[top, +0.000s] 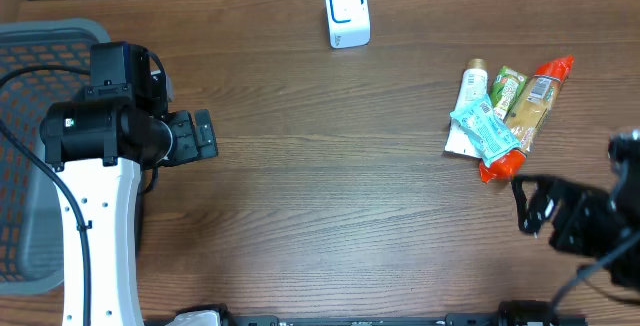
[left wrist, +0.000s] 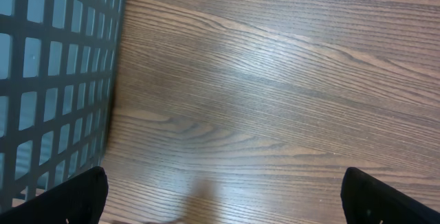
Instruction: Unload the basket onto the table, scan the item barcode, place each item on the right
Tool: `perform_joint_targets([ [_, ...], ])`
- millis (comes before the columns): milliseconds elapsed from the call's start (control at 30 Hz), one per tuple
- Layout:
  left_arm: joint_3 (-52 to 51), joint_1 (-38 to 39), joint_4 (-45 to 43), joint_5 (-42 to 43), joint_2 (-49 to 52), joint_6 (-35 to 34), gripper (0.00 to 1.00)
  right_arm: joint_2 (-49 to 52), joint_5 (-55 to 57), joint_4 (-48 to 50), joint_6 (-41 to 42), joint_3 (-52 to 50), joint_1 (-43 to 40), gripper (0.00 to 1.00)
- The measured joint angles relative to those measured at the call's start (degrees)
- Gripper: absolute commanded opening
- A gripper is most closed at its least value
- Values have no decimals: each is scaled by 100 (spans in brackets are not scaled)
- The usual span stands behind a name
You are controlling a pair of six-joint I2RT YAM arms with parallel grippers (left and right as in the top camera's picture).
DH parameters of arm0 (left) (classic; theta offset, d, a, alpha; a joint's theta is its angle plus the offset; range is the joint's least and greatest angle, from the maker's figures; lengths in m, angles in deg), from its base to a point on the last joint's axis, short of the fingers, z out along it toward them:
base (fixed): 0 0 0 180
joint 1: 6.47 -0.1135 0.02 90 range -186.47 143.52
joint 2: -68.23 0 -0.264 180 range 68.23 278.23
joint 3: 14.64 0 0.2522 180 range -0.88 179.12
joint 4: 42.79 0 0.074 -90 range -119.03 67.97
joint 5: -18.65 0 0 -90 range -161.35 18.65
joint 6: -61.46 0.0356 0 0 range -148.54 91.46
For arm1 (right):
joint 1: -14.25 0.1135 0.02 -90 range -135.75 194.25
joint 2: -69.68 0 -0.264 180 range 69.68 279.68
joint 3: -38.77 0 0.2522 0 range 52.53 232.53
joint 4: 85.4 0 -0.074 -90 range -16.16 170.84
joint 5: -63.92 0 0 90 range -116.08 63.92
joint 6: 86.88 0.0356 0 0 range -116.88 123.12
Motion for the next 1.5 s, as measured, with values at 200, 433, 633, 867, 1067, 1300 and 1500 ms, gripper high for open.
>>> perform_joint_targets([
  [200, 0, 0, 0, 0, 0, 0, 100, -87, 0, -205, 2, 2, 0, 100],
  [433, 0, 0, -2, 0, 0, 0, 100, -70, 0, -205, 0, 2, 0, 100],
  [633, 0, 0, -2, 0, 0, 0, 100, -70, 0, -208, 0, 2, 0, 100],
  [867, 0, 0, -2, 0, 0, 0, 100, -70, 0, -208, 0, 2, 0, 100],
  [1067, 0, 0, -2, 0, 0, 0, 100, -70, 0, -210, 0, 2, 0, 100],
  [1300, 0, 0, 0, 0, 0, 0, 100, -70, 0, -210, -2, 2, 0, 100],
  [1500, 0, 0, -2, 0, 0, 0, 100, -70, 2, -210, -2, 2, 0, 100],
])
